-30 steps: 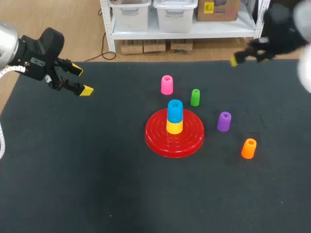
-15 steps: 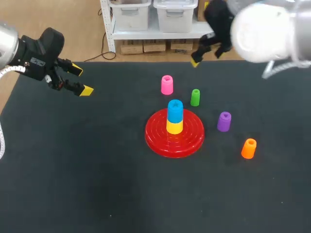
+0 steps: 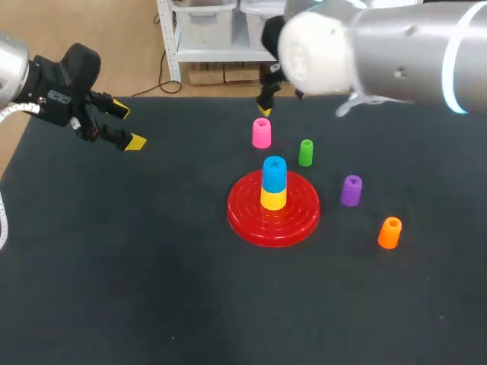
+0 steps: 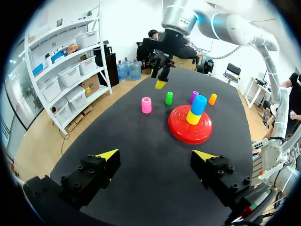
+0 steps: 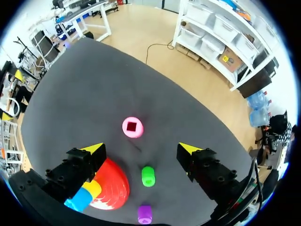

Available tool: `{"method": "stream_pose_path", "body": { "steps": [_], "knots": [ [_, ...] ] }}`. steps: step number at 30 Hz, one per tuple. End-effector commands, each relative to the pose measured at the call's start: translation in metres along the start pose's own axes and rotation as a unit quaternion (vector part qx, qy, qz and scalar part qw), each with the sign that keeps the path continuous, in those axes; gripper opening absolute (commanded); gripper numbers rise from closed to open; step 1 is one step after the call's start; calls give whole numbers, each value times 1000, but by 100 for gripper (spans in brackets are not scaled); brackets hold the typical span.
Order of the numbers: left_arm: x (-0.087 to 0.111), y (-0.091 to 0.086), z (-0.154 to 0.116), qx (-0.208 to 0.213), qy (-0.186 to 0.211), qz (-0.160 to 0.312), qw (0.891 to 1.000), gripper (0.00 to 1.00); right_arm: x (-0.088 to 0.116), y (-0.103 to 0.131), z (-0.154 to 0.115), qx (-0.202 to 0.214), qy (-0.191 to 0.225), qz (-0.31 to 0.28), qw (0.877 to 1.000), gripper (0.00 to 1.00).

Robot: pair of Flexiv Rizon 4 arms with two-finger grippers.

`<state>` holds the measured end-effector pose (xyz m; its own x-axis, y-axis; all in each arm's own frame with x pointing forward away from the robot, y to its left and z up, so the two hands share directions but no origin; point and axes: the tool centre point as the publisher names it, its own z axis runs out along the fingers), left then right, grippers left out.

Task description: Pick up and stack the cylinders on the red base in this order: pink,purple,orange,green

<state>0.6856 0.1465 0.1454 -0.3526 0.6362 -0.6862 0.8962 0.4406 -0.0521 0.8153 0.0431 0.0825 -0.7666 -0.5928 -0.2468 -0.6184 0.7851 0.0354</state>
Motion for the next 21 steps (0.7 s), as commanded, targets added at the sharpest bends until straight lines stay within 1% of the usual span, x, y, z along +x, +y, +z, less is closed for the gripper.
{"method": "stream_pose_path", "body": {
  "steps": [1, 8, 21],
  "knots": [
    [1, 0, 0, 0, -3, 1, 1000, 100, -19, 3, 19, 1, 68, 0, 998, 100],
    [1, 0, 0, 0, -3, 1, 1000, 100, -21, 7, 28, 3, 77, -5, 997, 100],
    [1, 0, 0, 0, -3, 1, 1000, 100, -14, 8, 33, 7, 83, -3, 997, 100]
  ]
}}
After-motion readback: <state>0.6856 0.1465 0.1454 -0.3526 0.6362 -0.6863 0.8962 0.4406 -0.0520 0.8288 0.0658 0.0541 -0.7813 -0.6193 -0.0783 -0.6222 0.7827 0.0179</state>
